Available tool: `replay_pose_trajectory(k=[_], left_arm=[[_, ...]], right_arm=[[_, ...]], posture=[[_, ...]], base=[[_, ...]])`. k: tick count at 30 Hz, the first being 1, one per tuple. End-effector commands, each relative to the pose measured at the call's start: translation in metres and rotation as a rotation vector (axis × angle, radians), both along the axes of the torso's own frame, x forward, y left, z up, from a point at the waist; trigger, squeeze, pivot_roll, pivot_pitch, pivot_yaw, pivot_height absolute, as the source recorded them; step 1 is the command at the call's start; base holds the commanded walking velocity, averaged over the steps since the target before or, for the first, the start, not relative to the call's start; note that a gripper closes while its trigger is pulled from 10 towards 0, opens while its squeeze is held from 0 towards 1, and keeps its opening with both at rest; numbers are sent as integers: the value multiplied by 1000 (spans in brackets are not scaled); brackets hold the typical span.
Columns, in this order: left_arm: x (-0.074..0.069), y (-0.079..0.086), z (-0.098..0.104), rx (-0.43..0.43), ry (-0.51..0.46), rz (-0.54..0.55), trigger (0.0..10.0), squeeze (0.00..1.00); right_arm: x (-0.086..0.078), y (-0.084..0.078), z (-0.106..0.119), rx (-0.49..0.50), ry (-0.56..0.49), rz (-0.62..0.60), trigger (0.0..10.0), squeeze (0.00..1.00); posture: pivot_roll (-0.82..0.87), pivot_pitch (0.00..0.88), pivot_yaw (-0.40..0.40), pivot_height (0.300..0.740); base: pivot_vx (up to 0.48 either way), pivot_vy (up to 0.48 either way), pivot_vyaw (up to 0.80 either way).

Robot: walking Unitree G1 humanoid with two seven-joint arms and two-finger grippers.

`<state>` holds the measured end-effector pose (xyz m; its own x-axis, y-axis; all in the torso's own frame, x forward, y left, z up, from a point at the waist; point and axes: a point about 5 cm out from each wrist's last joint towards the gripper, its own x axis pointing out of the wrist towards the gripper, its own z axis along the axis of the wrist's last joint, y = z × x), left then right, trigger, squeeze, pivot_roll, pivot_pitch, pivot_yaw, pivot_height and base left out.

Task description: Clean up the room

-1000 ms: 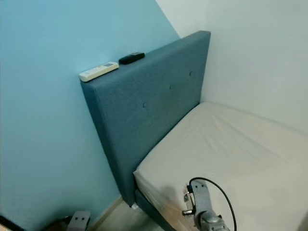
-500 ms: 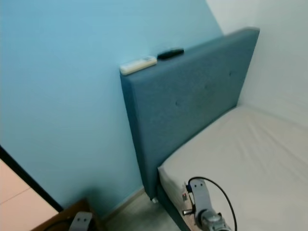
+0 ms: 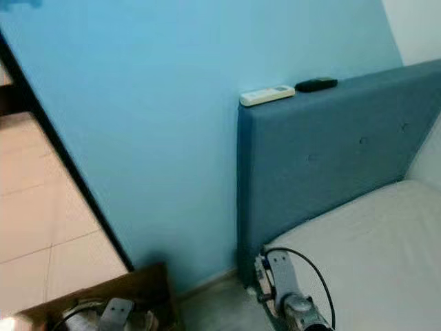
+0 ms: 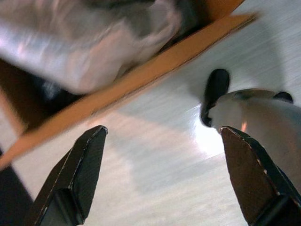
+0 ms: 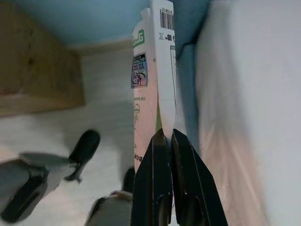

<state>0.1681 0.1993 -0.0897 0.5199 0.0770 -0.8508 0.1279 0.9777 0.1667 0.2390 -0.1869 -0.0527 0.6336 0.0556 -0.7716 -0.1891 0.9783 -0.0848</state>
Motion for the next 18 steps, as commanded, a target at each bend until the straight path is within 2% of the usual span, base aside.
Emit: replay_pose_trajectory(k=[1, 10, 18], left_arm=[[-1, 2, 0, 24, 10, -23, 10000, 0], [-1, 4, 0, 54, 4, -39, 10000, 0], [2, 3, 2, 43, -6, -24, 10000, 0]], right_arm=[[-4, -1, -3, -7, 18, 5, 10000, 0], [-5, 1, -3, -2, 20, 13, 10000, 0], [6, 7, 3, 22, -17, 26, 10000, 0]], posture=[[21, 0, -14, 740], [24, 0, -15, 740], [24, 0, -14, 740]], base=[[0, 0, 750], [0, 0, 749], [0, 0, 747]])
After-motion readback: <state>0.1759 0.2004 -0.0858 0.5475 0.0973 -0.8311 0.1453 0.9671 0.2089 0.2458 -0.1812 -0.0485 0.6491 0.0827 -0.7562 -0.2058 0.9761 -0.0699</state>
